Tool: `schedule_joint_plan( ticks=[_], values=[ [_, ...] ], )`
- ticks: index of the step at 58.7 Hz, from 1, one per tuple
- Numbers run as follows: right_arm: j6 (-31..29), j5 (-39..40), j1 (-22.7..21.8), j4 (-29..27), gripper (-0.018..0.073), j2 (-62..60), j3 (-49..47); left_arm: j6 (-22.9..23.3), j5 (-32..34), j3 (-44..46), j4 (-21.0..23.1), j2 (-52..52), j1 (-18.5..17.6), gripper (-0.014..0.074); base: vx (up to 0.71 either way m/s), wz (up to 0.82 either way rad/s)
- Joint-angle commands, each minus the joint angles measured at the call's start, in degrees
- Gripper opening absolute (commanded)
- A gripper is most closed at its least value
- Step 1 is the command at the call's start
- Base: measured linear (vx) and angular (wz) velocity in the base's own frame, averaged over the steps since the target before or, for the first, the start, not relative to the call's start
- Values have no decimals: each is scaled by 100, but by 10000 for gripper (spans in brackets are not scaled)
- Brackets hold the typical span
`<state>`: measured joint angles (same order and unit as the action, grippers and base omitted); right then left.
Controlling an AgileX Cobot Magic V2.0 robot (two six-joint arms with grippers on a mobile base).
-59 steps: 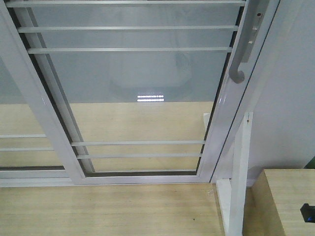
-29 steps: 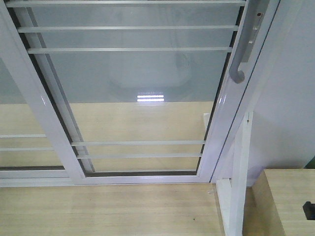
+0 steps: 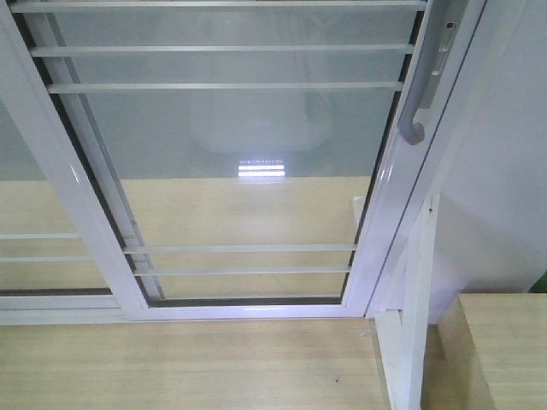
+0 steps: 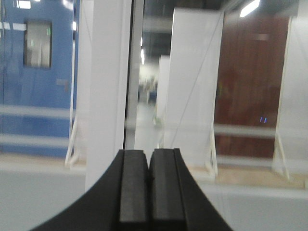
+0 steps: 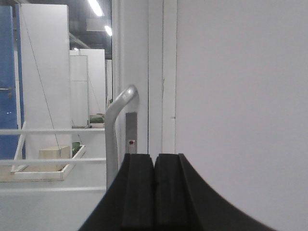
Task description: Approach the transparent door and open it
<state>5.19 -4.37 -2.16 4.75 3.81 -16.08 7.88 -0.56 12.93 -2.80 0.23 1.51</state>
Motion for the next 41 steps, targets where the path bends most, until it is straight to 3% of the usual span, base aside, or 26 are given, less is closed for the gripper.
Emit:
schedule_joint_plan(
  ticks=[1,10,19,41],
  values=[
    [-5,-118,19,59,-5,670,-921,19,211,812,12,504,11,-3,0,0],
    [1,-22,19,206,-5,1866,-1836,-7,168,1788,-39,1665,11,-3,0,0],
    [16,641,19,222,-5,3104,-2124,-2,214,2522,-33,3075,11,-3,0,0],
    [16,1385,19,222,47,5046,-2124,23,287,2632,-32,5239,11,8,0,0]
  ],
)
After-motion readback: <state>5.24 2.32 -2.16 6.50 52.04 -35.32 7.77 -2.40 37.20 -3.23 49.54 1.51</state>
